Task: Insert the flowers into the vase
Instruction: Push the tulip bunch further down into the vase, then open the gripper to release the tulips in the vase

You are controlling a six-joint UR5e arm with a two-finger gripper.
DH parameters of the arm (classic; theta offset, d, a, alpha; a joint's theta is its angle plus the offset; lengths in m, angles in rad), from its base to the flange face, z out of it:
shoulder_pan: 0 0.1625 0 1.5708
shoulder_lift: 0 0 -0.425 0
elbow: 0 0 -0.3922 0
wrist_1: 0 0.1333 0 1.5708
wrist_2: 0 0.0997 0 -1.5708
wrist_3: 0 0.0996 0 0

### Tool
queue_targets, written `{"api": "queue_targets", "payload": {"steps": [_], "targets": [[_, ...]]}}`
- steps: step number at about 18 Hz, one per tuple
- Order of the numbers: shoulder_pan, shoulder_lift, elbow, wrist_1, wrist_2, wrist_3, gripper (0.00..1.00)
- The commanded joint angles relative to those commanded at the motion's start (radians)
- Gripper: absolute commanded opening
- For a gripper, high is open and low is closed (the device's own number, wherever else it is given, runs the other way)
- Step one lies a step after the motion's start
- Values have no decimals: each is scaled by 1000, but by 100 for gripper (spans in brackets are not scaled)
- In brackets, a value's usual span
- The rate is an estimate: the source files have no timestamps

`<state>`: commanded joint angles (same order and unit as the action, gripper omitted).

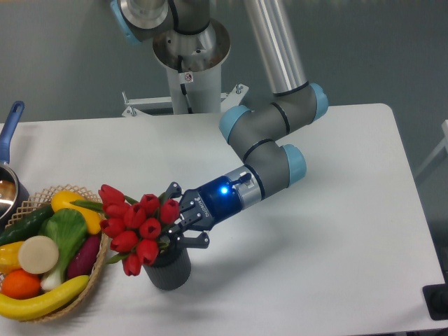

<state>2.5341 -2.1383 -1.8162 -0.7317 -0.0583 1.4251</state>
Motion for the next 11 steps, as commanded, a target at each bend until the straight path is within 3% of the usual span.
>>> {"api": "queue_targets", "payload": {"steps": [6,11], "targets": [[0,-9,-8,0,2,0,31],[5,-8,-14,2,2,6,42]]}}
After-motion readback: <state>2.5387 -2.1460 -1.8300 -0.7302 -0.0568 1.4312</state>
